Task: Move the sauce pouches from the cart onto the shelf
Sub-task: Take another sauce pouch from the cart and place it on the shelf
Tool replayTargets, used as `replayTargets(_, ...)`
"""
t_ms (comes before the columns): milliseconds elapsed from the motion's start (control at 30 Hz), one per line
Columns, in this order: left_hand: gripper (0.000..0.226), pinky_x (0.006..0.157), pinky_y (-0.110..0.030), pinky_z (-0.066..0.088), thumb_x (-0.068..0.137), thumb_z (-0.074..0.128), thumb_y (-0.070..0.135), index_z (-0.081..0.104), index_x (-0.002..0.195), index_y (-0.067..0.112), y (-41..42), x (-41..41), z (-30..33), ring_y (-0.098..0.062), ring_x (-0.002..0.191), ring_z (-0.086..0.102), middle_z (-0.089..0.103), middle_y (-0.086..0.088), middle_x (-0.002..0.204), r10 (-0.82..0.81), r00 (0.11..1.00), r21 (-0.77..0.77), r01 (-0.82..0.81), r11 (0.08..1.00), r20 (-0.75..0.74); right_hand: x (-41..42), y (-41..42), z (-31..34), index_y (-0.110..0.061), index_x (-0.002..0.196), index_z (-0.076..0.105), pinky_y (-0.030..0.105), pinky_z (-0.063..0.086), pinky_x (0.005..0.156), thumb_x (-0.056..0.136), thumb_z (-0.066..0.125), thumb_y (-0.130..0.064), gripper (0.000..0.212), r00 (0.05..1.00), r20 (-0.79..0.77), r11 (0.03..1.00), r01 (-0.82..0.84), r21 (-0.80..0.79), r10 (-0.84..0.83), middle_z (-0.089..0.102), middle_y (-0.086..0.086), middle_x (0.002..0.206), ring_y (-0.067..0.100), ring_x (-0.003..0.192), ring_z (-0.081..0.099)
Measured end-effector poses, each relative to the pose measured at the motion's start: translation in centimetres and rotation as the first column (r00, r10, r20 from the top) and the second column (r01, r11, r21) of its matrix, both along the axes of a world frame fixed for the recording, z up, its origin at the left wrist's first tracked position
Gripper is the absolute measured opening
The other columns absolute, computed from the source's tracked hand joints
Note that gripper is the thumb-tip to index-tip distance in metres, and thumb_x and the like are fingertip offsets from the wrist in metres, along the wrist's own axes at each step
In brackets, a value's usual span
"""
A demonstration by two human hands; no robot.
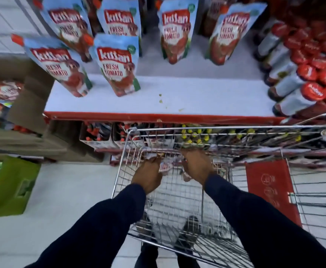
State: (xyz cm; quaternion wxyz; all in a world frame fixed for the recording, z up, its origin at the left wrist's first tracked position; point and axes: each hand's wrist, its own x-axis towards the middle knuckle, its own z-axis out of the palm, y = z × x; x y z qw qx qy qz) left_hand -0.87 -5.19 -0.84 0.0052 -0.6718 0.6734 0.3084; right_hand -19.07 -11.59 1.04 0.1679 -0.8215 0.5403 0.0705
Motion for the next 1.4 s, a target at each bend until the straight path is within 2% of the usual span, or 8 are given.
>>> replayTargets(200,0.035,0.081,-0.045,0.057,0.085,0.055,-0.005,0.065,0.116,0.008,-0.8,-0.2,-1.9,-0.036,0.095,0.067,0.07,-0.019,0.111,0.126,0.992,-0.063,-0.128,0.99,-0.032,1.5,-1.7,-3.1,-0.022,0.096,0.073,0.039,0.049,0.085,0.082,0.06,-0.007,0.024,0.988,-0.147,0.999,-0.052,-0.014,0.049,0.075,0.005,0.081,0.026,0.08,0.069)
replayTargets(400,0.023,0.069,-0.044,0.055,0.087,0.05,-0.008,0.063,0.101,0.005,-1.1,0.0,-1.4,-0.039,0.084,0.067,0.071,-0.024,0.097,0.136,0.99,-0.072,-0.138,0.988,-0.041,1.2,-2.6,-4.2,-0.025,0.09,0.073,0.045,0.033,0.104,0.087,0.063,-0.013,0.016,0.991,-0.116,0.997,-0.073,-0.028,0.069,0.072,-0.003,0.075,0.02,0.078,0.065)
replayTargets(567,0.039,0.075,-0.04,0.052,0.082,0.056,-0.009,0.066,0.116,0.008,-1.0,0.6,1.5,-0.039,0.096,0.067,0.071,-0.019,0.108,0.148,0.987,-0.117,-0.155,0.981,-0.065,0.6,-1.9,-0.3,-0.028,0.094,0.074,0.044,0.03,0.098,0.09,0.062,-0.025,0.013,0.995,-0.019,0.994,-0.096,-0.059,0.095,0.072,0.007,0.112,0.025,0.117,0.053)
replayTargets(633,0.048,0.078,-0.04,0.053,0.074,0.057,-0.014,0.065,0.115,0.01,-0.7,0.9,3.2,-0.037,0.098,0.066,0.069,-0.016,0.111,0.137,0.988,-0.188,-0.149,0.971,-0.076,0.3,-1.4,2.1,-0.03,0.1,0.073,0.043,0.03,0.093,0.092,0.059,-0.028,0.016,0.995,0.032,0.992,-0.088,-0.09,0.091,0.07,0.006,0.116,0.025,0.114,0.051)
replayTargets(967,0.061,0.085,-0.042,0.057,0.064,0.061,-0.021,0.062,0.112,0.017,-0.3,2.7,15.7,-0.022,0.098,0.063,0.063,-0.003,0.109,0.074,0.972,-0.454,-0.171,0.875,-0.222,-1.3,-1.5,16.3,-0.038,0.099,0.071,0.035,0.032,0.084,0.094,0.056,-0.037,0.016,0.953,0.293,0.976,-0.006,-0.217,0.071,0.066,-0.014,0.082,0.01,0.087,0.046)
replayTargets(1133,0.061,0.091,-0.045,0.056,0.067,0.053,-0.022,0.063,0.116,0.013,-2.6,3.3,21.7,-0.025,0.104,0.064,0.067,-0.008,0.112,0.007,0.979,-0.584,-0.128,0.801,-0.205,-1.3,-3.1,23.4,-0.037,0.097,0.073,0.038,0.035,0.083,0.095,0.057,-0.032,0.018,0.952,0.282,0.941,-0.017,-0.338,0.119,0.042,-0.023,0.063,0.016,0.09,0.054)
replayTargets(1233,0.051,0.088,-0.047,0.056,0.073,0.057,-0.016,0.065,0.113,0.014,-4.6,3.4,24.6,-0.03,0.103,0.063,0.068,-0.01,0.111,-0.027,0.982,-0.626,-0.097,0.774,-0.185,-1.3,-4.3,26.4,-0.035,0.095,0.074,0.033,0.035,0.07,0.093,0.058,-0.038,0.016,0.94,0.313,0.913,0.008,-0.407,0.132,0.07,-0.009,0.076,0.019,0.087,0.061)
replayTargets(1400,0.057,0.076,-0.042,0.053,0.073,0.053,-0.016,0.064,0.115,0.02,-8.4,3.6,28.3,-0.03,0.103,0.057,0.068,-0.007,0.108,-0.051,0.998,-0.685,0.06,0.726,0.033,-1.1,-7.1,28.8,-0.033,0.095,0.073,0.028,0.028,0.059,0.092,0.062,-0.038,0.012,0.927,0.358,0.863,0.088,-0.497,0.111,0.076,-0.01,0.087,0.018,0.084,0.066)
